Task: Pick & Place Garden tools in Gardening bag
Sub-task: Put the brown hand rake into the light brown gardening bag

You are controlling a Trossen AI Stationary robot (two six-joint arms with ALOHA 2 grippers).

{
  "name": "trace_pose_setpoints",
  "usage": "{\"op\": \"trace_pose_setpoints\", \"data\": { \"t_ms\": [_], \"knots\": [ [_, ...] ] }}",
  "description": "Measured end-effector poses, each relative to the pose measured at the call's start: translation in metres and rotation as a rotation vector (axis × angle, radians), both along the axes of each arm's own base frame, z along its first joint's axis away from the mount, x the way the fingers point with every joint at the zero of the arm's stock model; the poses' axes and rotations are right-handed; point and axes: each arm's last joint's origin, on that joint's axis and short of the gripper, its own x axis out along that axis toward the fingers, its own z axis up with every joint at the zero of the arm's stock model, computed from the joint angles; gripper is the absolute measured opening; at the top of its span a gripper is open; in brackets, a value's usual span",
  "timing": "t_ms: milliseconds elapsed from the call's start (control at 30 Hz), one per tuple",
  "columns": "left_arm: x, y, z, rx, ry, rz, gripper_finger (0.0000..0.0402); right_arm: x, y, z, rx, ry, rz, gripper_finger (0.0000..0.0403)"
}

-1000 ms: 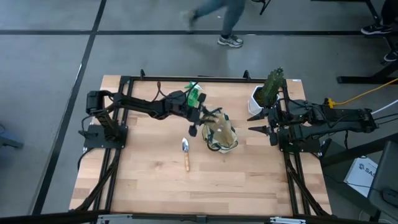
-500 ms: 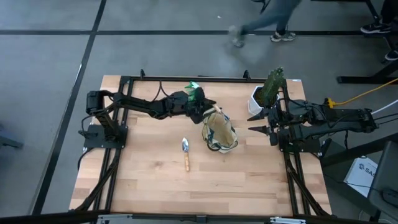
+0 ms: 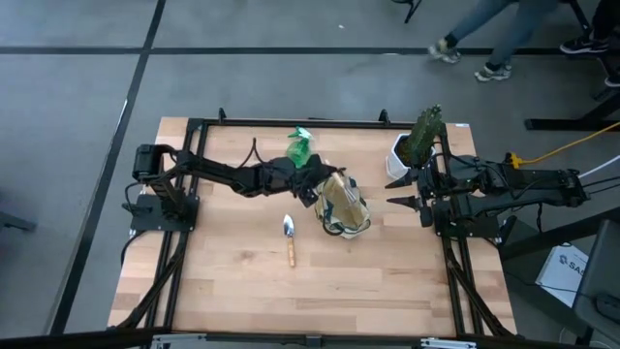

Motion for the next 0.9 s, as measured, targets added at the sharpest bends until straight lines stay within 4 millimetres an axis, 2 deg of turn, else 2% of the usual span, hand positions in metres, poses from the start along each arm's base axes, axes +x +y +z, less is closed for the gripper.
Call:
{"op": "trace_pose_setpoints", "data": {
  "t_ms": [700, 900],
  "knots": [
    [0.001, -0.015, -0.002, 0.07, 0.049, -0.038, 0.0082, 0.0, 0.0, 0.0, 0.0, 0.0, 0.001, 0.0172],
    [0.001, -0.015, -0.002, 0.062, 0.046, -0.035, 0.0108, 0.0, 0.0, 0.0, 0.0, 0.0, 0.001, 0.0172]
  ]
}}
